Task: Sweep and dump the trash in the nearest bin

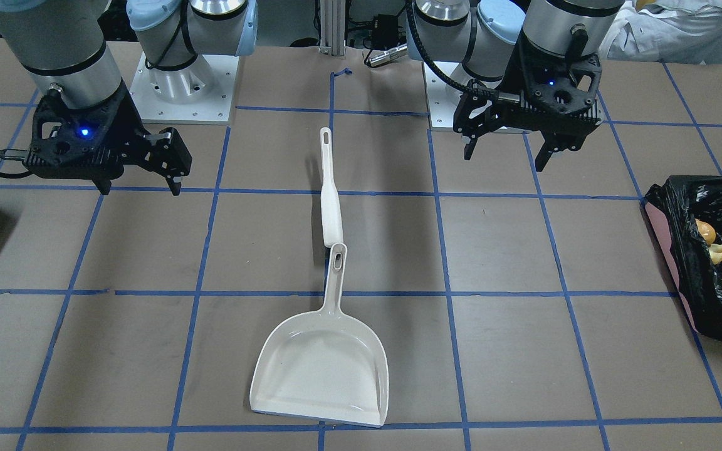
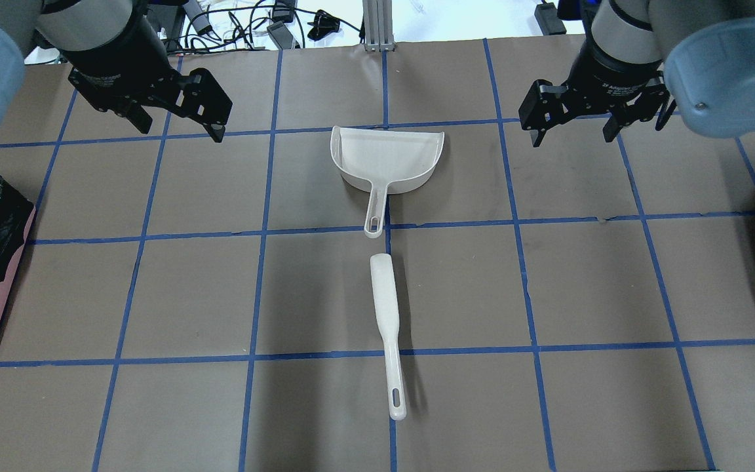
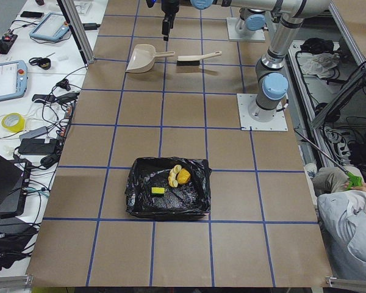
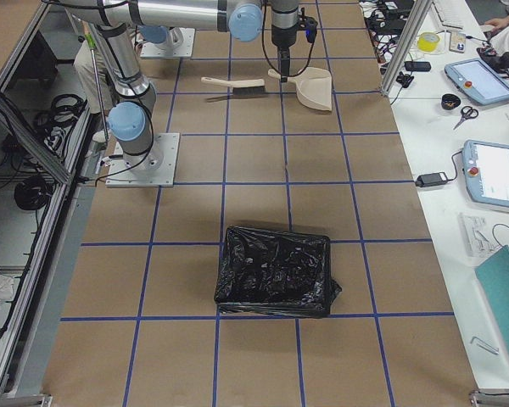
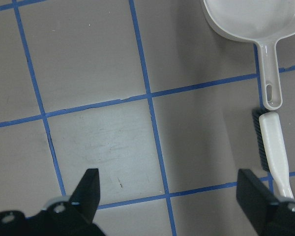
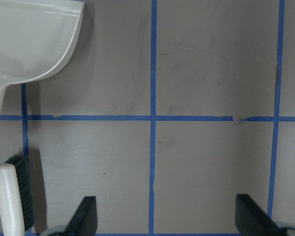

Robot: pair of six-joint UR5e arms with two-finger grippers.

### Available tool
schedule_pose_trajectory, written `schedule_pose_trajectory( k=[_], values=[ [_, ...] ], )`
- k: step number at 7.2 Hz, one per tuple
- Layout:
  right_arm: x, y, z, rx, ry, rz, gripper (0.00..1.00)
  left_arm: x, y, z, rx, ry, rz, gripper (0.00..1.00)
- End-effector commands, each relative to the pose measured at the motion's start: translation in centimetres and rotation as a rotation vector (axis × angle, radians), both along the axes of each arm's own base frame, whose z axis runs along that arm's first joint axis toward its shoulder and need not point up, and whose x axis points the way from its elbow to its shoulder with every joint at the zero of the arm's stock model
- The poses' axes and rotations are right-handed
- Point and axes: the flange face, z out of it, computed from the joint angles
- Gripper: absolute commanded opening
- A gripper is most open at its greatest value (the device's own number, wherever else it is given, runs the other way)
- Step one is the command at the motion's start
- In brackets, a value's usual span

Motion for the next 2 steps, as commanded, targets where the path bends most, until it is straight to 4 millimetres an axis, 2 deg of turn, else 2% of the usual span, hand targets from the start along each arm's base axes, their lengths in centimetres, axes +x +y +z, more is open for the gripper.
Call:
schedule_pose_trajectory(
  k=[1, 2],
  values=[
    [0.0, 0.03, 0.06, -0.001, 0.001, 0.0, 1.0, 0.22, 0.01, 0.03, 0.0, 0.0, 0.004, 1.0],
    [0.0, 0.03, 0.06, -0.001, 0.001, 0.0, 1.0, 0.15, 0.03, 0.03, 0.0, -0.001, -0.001, 1.0]
  ],
)
